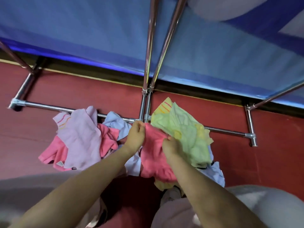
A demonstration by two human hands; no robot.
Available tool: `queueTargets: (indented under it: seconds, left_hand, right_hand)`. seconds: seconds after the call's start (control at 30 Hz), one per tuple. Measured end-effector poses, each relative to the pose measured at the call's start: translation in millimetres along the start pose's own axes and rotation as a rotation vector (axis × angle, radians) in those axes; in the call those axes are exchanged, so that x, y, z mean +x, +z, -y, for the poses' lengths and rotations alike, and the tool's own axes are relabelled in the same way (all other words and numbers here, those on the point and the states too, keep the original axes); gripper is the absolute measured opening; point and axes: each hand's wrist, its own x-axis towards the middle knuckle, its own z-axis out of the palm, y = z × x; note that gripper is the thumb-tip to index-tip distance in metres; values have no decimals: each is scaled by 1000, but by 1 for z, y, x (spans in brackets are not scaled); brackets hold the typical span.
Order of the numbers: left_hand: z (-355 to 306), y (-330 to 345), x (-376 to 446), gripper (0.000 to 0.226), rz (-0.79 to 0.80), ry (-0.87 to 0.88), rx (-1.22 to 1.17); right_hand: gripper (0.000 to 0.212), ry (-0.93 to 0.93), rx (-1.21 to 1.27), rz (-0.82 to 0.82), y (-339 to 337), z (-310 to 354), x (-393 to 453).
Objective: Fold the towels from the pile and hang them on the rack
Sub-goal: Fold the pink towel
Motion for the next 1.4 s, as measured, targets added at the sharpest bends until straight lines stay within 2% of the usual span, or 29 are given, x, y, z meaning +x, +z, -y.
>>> queueTargets:
  seconds: [0.1, 0.2, 0.33, 0.4, 0.5, 0.63, 0.73, 0.83, 0.93, 1.03, 1.1, 1.13, 1.23, 1.3, 1.4]
  left_hand:
    - [-46, -17, -21, 27, 31, 118, 18]
    - [-95, -42, -45, 26, 27, 223, 81]
    - [-148, -77, -96, 17, -12, 443, 178]
    - [-165, -91, -129, 20, -10, 571, 184]
    - [-180, -98, -174, 20, 51, 683, 135]
    - [-175, -104, -212, 21, 204, 749, 115]
    - [-166, -116, -225, 20, 256, 810, 220]
    - [-159, -128, -231, 28, 241, 807, 262]
    - [-150, -137, -236, 22, 130, 812, 361]
    - [-135, -150, -230, 20, 28, 798, 671]
    - [-127, -153, -228, 17, 79, 749, 865]
    - [-124, -153, -229, 19, 109, 720, 886]
    - [-122, -155, -237, 18, 136, 646, 660]
    - [-119, -159, -243, 17, 142, 575, 467]
    - [-112, -161, -251, 19, 160, 503, 314]
  right_hand:
    - [16, -53, 183, 25, -19, 12, -33]
    - [21, -116, 273, 42, -43, 30, -72]
    - [24, -339, 256, 121, -77, 47, -129]
    - [18, -423, 246, 168, -90, 51, -160]
    - [7, -581, 310, 133, -104, 53, -198]
    - [35, -740, 508, 264, -112, 58, -232]
    - [34, -714, 415, 348, -103, 55, -246]
    - [22, -726, 291, 389, -95, 49, -256]
    - [31, -791, 248, 342, -92, 43, -260]
    - [23, -860, 256, 220, -90, 34, -262]
    - [16, -878, 221, 130, -86, 25, -261]
    - [15, -888, 196, 91, -83, 20, -260]
    - [13, -895, 173, 46, -80, 10, -265]
    - [12, -883, 144, 66, -78, 3, -266]
    - [18, -877, 50, 96, -75, -15, -260]
